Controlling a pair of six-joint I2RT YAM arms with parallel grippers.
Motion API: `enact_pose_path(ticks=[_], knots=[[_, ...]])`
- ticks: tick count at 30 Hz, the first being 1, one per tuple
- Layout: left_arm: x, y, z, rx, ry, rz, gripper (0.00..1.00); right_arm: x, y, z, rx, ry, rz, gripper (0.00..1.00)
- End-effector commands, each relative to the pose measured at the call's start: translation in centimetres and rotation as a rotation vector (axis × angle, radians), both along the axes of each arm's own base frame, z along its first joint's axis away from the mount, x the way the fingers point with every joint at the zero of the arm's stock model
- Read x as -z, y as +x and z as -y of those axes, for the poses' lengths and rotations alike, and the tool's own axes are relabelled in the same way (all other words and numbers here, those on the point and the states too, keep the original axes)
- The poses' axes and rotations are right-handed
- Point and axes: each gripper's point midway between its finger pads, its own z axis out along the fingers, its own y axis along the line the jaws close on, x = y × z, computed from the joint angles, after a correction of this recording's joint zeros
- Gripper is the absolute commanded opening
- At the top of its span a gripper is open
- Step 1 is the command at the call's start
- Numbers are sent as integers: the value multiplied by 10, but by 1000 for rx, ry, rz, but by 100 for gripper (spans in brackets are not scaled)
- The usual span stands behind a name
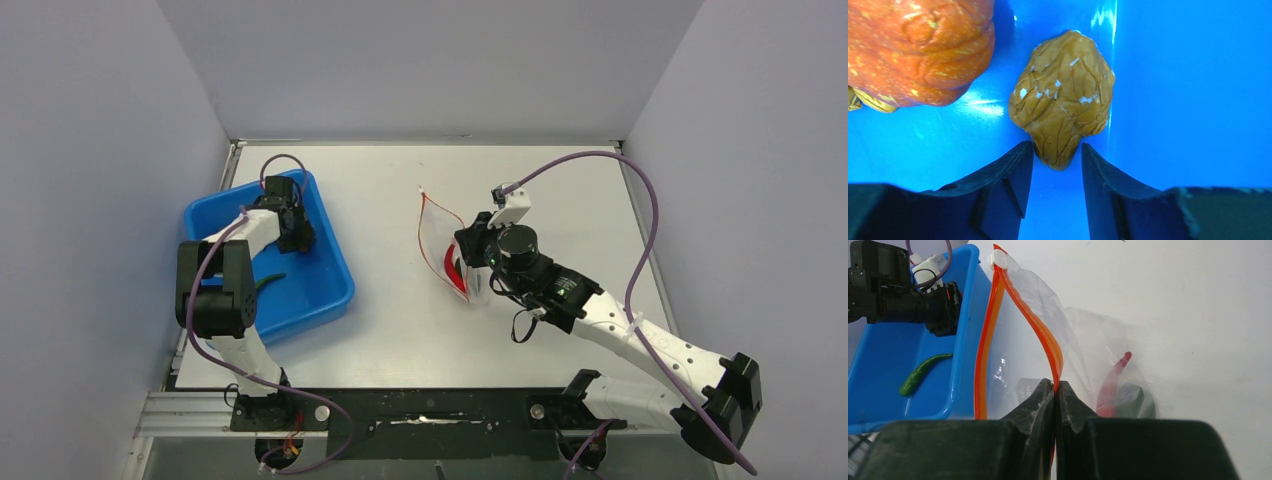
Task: Place the food in the zip-top bag and seal the zipper
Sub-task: Pick up the fake vegetable from the bin.
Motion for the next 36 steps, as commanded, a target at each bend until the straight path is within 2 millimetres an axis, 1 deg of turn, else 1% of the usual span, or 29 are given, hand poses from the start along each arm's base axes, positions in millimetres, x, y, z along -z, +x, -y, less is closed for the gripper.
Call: enact_pose_path(ticks=[1, 3, 5, 6, 10, 13, 19, 22, 26, 30, 34, 36], knots=[[-2, 2, 9, 12, -5, 13, 36, -23, 3, 1, 25, 59, 59, 0], [-3, -1, 8, 11, -1, 4, 34, -25, 3, 2, 30, 60, 65, 0], [-6, -2, 8, 10, 2, 10, 30, -26, 3, 4, 33, 62, 67, 0], [-9, -2, 8, 10, 2, 13, 27, -25, 2, 4, 33, 60, 66, 0], [-21, -4, 5, 2, 3, 43, 23, -22, 1, 5, 34, 59, 60, 0], [-29, -6, 2, -8, -2, 63, 21, -22, 0, 7, 36, 60, 60, 0], [-40, -14, 6, -29, -53, 109, 18, -21, 0, 6, 37, 59, 57, 0], [-49, -19, 6, -39, -62, 138, 18, -19, -1, 5, 34, 57, 49, 0], [-68, -24, 3, -49, -69, 190, 17, -19, -1, 3, 33, 60, 44, 0], [-94, -28, 4, -48, -80, 256, 17, -21, -1, 0, 27, 67, 39, 0], [-120, -31, 15, -24, -138, 327, 17, -20, 1, -2, 32, 58, 31, 0], [-137, -32, 21, -6, -169, 374, 17, -20, 2, -5, 28, 60, 29, 0]])
